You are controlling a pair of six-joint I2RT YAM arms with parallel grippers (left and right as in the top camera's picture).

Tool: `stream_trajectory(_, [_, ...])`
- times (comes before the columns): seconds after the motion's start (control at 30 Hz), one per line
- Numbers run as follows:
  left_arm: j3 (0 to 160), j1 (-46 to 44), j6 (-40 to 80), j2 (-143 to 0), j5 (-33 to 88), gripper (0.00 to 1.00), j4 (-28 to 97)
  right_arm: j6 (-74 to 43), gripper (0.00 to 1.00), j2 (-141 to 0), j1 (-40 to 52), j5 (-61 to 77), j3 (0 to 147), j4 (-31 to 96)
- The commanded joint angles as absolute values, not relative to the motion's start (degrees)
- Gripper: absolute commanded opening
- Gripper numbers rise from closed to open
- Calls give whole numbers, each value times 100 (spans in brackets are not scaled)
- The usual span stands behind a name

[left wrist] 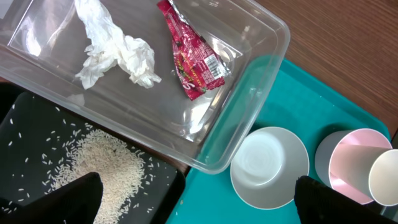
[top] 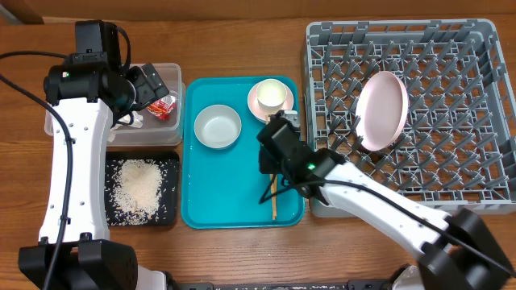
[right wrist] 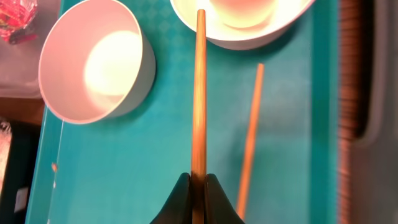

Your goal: Sort waste into correct bins and load items into the dishwasher

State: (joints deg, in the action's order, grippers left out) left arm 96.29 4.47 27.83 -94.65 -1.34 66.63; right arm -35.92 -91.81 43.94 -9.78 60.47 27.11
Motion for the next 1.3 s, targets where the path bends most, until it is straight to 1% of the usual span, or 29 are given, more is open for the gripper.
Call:
stream_trajectory(0.0, [9675,410,2659,-9439,-189,100,6663,-2495,4,-8678,4359,-1004,6093,2759])
stream_trajectory(0.07, [9675,410,2659,-9439,-191,100,6663,-2023,4,-8541,4303,-1046,6093,2783])
stream_trajectory(0.3, [9675,410,2659,-9439,-191,100,6663,-1831,4,-8423,3752,-1085,6093,3002])
stream_trajectory(0.5, [9675,410,2659,-9439,-191,100,6663,-1090,4,-8423,2993,-1085,6093,2928])
stream_trajectory(0.73, [9675,410,2659,-9439,-191,100,6663,-1061,4,-8425,2349,-1020,6093,2714])
stream_trajectory(1.13, [9675,410,2659,-9439,-191,100,6663,-1063,4,-8683,2274,-1022,6071,2585])
stream_trajectory(1.17, [9675,410,2659,-9439,-191,100,6663,-1066,9,-8683,2274,-1020,6071,2589])
stream_trajectory(1.23, [9675,410,2659,-9439,-191,100,6663,-1066,13,-8683,2274,-1020,6071,2589])
stream_trajectory(1.27, [9675,410,2659,-9439,-191,100,6663,-1066,14,-8683,2274,-1020,6071,2582])
